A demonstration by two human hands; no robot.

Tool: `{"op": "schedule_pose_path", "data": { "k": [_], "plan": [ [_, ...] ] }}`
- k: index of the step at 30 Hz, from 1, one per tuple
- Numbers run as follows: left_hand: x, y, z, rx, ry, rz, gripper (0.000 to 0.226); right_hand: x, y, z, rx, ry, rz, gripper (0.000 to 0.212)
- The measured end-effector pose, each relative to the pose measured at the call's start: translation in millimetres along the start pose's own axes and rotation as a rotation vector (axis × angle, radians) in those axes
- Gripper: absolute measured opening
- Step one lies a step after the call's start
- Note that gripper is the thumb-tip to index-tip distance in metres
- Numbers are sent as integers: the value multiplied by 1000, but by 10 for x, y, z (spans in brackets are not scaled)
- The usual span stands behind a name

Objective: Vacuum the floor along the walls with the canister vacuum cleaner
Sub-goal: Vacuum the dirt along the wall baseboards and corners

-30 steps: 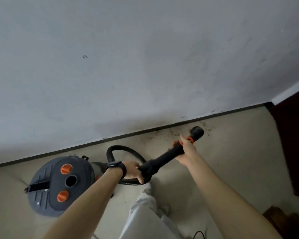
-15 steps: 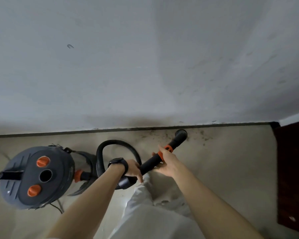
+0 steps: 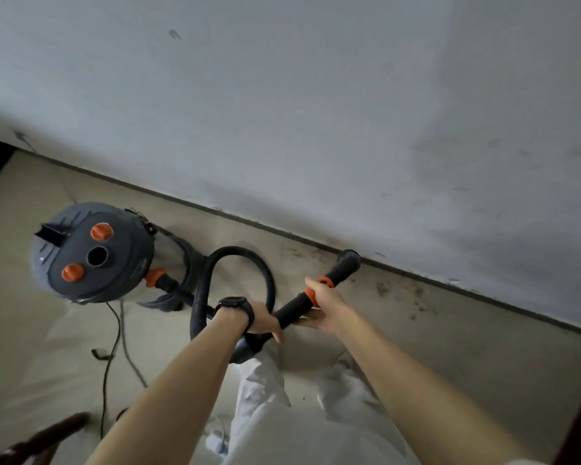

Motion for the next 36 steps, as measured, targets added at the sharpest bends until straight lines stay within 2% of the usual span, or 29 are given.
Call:
{"op": "schedule_pose_path", "data": {
  "k": [4, 9, 11, 15, 18, 24, 26, 28, 30, 34, 36],
  "plan": [
    [-15, -297, 242, 56, 46, -94, 84, -214, 51, 295, 71, -39, -78, 48],
    [53, -638, 864, 80, 33, -114, 63, -489, 45, 944, 61, -71, -207, 41],
    [74, -787, 1221, 121, 14, -145, 58, -609, 12, 1321, 52, -53, -260, 46],
    [184, -1059, 2069, 159, -30, -225, 47, -907, -50, 2094, 45, -15, -341, 32],
    [270, -1276, 2747, 190, -35, -262, 52, -1121, -103, 2738, 40, 21, -448, 35],
    [285, -1539, 4106, 170, -27, -292, 58, -1441, -251, 4012, 70, 81, -586, 25],
    [245, -1591, 4463, 243, -31, -357, 47, -1452, -245, 4398, 58, 139, -634, 30],
    [185, -1622, 4921, 316, -48, -450, 23, -1469, -162, 4824, 31, 223, -656, 35],
    [214, -1426, 5436, 191, -63, -484, 17, -1515, -9, 5207, -1, 297, -676, 32],
    [342, -764, 6148, -441, -51, -168, 38, -1707, 320, 5670, 2, 397, -681, 15],
    [239, -605, 6420, -594, -97, -94, 49, -1812, 477, 5850, -11, 437, -660, 13]
  ]
}}
Point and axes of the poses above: each hand's wrist, its own z-axis towards the middle knuckle, its own y-axis out of the back of the hand, x = y × z, the point moved 10 cm from there along z, towards the middle knuckle, and after that the axes turned 6 degrees about y, right-handed, at the moved point
